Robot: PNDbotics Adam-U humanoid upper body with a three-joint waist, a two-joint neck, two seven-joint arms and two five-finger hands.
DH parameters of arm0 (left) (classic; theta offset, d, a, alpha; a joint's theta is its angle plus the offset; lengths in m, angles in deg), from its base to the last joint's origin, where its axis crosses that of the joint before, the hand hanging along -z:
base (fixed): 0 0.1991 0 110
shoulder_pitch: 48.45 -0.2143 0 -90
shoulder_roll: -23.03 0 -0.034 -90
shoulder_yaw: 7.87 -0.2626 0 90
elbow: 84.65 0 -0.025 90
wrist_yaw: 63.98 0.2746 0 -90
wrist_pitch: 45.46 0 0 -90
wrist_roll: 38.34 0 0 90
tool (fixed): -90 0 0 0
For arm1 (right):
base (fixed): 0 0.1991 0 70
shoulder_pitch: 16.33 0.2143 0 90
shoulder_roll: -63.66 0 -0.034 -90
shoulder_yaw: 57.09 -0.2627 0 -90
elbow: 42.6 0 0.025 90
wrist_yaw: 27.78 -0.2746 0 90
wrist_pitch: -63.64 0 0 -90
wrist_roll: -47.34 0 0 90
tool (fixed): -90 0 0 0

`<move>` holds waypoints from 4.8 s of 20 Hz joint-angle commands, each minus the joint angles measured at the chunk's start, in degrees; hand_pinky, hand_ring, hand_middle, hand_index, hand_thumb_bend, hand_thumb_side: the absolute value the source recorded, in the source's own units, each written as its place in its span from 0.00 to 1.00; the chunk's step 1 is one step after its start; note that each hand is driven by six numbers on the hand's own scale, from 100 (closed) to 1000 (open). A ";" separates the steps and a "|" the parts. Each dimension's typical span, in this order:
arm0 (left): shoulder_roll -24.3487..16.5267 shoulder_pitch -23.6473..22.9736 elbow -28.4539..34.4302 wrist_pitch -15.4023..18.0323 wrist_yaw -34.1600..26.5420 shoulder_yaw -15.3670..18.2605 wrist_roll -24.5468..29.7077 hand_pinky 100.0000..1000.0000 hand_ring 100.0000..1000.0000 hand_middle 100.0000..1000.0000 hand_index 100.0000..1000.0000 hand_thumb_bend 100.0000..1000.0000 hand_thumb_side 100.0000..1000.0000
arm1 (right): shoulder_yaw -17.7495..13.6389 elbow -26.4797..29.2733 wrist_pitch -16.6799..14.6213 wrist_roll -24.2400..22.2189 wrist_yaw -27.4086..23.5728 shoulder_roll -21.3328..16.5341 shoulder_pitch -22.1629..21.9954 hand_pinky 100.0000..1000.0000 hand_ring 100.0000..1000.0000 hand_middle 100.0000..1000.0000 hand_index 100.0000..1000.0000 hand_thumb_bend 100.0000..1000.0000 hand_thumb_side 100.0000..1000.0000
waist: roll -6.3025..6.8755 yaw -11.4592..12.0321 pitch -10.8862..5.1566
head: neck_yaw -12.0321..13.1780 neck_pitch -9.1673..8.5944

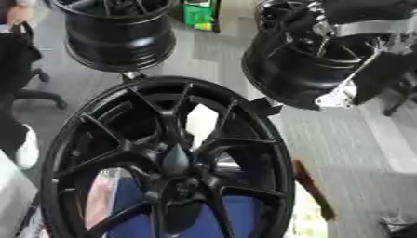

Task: Pull the pin out of the wheel hub.

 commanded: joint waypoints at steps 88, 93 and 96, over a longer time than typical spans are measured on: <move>-1.22 3.18 0.95 -0.05 -0.37 1.17 -1.45 0.72 0.80 0.67 0.81 0.10 0.57 | 13.79 -19.29 -8.44 -7.96 -1.76 17.25 9.51 0.87 0.80 0.60 0.71 0.25 0.00 | -1.45 3.33 3.38 | -4.40 0.10; -1.12 3.04 0.95 -0.02 -0.30 1.39 -1.71 0.72 0.80 0.67 0.81 0.10 0.57 | 12.99 -20.23 -7.36 -7.96 -2.91 17.59 9.35 0.85 0.73 0.47 0.58 0.09 0.00 | -1.48 3.49 3.32 | -4.58 0.20; -1.11 3.03 0.95 -0.03 -0.31 1.43 -1.82 0.72 0.80 0.67 0.81 0.10 0.57 | 12.78 -20.32 -6.36 -7.96 -4.18 17.82 9.42 0.85 0.71 0.42 0.52 0.00 0.00 | -1.53 3.52 3.30 | -4.58 0.16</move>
